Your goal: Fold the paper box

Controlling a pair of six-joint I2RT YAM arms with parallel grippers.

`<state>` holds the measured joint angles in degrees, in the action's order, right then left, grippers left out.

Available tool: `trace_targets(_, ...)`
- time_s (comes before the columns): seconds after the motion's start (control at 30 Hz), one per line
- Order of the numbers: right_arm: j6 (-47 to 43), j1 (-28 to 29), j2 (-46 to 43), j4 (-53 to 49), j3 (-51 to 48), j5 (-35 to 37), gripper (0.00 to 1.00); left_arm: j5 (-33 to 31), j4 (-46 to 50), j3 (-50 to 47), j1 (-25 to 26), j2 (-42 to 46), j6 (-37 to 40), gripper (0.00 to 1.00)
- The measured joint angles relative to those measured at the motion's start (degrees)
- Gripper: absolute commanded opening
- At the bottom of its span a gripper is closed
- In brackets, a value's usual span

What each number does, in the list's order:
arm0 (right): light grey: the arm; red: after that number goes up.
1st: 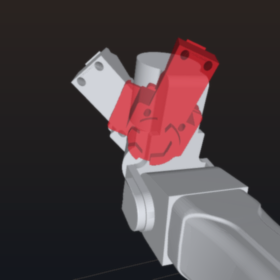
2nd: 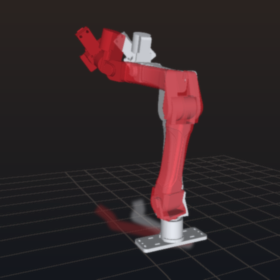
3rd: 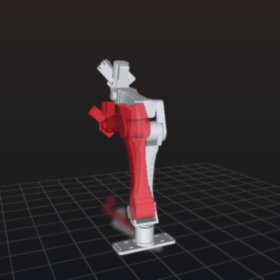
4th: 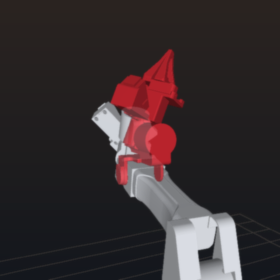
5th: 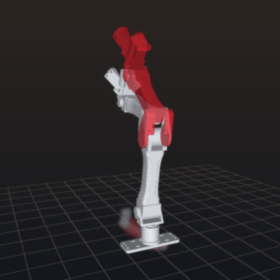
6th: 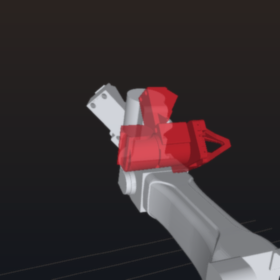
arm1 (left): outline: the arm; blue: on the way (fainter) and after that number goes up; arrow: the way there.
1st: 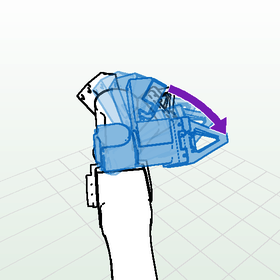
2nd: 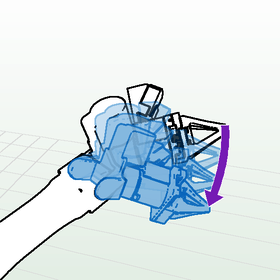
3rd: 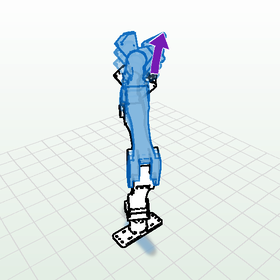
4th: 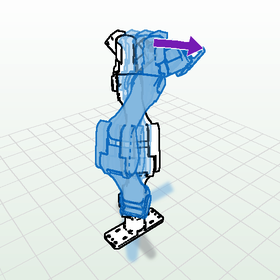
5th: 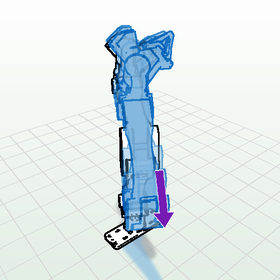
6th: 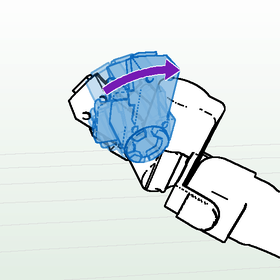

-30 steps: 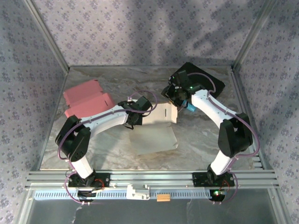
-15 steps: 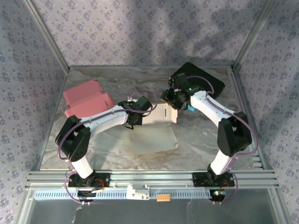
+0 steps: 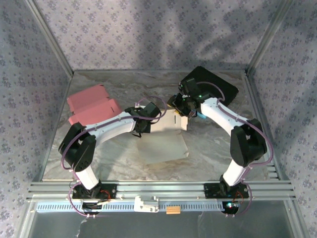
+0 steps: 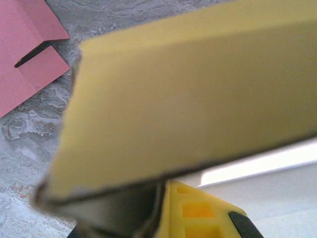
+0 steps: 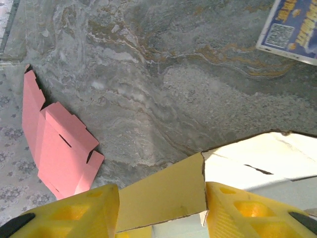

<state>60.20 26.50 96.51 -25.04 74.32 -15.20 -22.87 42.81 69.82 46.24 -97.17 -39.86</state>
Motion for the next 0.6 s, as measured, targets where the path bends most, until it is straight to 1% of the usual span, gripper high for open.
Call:
trace_targets(0.13, -0.5, -0.3, -6.9, -0.3, -7.2, 2.5, 0.5, 0.2, -0.1, 0.0, 0.0, 0.1, 0.4, 0.0)
trace_targets(0.2, -1.2, -0.4, -11.8, -0.6, -11.5, 3.8, 0.48, 0.2, -0.1, 0.0, 0.0, 0.3, 0.4, 0.0)
trace_targets(0.3, -2.6, -0.3, -16.6, -0.5, -16.7, 5.0, 0.44, 0.2, -0.2, 0.0, 0.0, 0.4, 0.9, 0.0)
trace_targets(0.47, -4.4, 1.4, -17.6, 1.3, -24.0, 5.9, 0.46, 0.5, -0.4, 0.0, 0.0, 0.4, 1.3, 0.0)
trace_targets(0.6, -5.5, 1.7, -14.5, 3.5, -27.5, 5.3, 0.5, 0.8, -0.5, 0.0, -0.2, 0.4, 1.6, 0.0)
